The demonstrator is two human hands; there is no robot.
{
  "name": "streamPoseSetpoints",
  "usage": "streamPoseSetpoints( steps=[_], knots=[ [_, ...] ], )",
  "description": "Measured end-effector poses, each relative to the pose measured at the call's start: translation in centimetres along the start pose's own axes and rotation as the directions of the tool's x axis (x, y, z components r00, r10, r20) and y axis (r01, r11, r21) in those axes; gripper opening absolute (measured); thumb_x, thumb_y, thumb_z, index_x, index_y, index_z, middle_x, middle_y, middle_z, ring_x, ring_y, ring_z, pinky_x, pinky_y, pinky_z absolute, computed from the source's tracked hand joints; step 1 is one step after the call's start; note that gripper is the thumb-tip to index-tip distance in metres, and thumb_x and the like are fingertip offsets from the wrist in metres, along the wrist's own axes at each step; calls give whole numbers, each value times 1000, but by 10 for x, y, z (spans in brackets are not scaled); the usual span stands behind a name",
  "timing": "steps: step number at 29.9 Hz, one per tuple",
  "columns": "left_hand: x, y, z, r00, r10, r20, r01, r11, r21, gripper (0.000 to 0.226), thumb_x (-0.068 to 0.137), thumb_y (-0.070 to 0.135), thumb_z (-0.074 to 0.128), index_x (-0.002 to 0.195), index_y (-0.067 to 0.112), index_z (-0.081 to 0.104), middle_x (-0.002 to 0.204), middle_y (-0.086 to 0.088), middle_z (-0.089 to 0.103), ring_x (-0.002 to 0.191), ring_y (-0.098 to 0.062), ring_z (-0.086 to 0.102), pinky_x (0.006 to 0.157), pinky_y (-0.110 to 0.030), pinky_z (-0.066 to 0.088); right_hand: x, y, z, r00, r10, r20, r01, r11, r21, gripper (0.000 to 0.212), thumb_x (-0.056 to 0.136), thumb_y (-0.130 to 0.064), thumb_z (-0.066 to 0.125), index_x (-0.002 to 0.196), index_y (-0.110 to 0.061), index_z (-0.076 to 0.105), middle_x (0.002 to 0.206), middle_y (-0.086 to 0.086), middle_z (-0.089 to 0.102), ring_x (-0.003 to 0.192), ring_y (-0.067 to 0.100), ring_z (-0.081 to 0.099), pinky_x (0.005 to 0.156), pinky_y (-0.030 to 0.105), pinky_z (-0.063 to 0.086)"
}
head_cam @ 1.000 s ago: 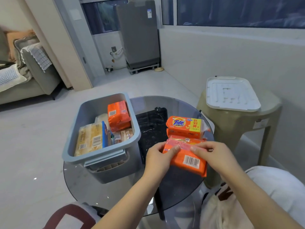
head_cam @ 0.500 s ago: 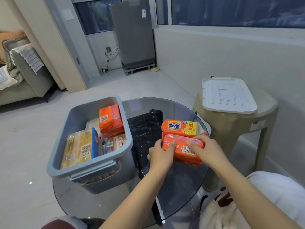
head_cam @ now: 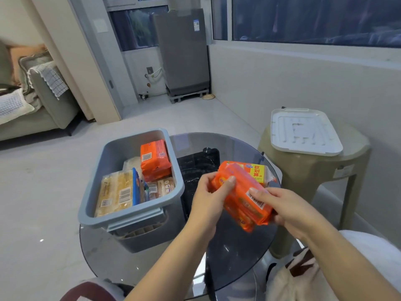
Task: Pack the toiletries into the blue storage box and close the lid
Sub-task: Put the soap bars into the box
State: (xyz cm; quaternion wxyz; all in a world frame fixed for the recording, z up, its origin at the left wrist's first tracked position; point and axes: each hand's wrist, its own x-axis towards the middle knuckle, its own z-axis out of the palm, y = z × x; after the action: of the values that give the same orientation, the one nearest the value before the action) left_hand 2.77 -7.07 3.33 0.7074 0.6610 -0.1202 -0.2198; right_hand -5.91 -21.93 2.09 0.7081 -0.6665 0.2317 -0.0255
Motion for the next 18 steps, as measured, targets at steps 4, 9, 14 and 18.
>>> streamPoseSetpoints(
  steps=[4,9,14,18],
  knots=[
    [-15,42,-11,986,130,106,-134,991,29,40,77,38,72,113,44,55,114,2,65,103,-20,66,85,-46,57,-16,-36,11,991,-105,78,106,994,-15,64,57,-54,73,104,-11,66,93,11,75,85,27,73,66,39,59],
    [-14,91,-43,981,188,53,-185,981,-54,51,79,19,69,123,38,53,106,-4,66,86,-19,71,64,-38,61,-16,-81,40,978,-178,113,190,976,-109,76,48,-61,73,103,-10,62,85,8,76,76,26,73,64,38,57],
    [-4,116,-88,992,106,-72,-109,993,-40,39,84,23,66,119,7,57,106,-15,72,84,-28,72,65,-39,60,6,-115,81,955,-244,170,258,964,-62,71,51,-63,70,103,-16,62,79,0,77,67,21,73,47,25,53],
    [9,124,-131,948,105,-300,-140,986,-96,11,89,25,61,96,16,61,88,-10,74,68,-21,74,57,-34,61,40,-129,122,959,-159,234,159,987,19,48,66,-51,69,98,-16,64,77,-1,77,68,14,73,50,26,55]
  ],
)
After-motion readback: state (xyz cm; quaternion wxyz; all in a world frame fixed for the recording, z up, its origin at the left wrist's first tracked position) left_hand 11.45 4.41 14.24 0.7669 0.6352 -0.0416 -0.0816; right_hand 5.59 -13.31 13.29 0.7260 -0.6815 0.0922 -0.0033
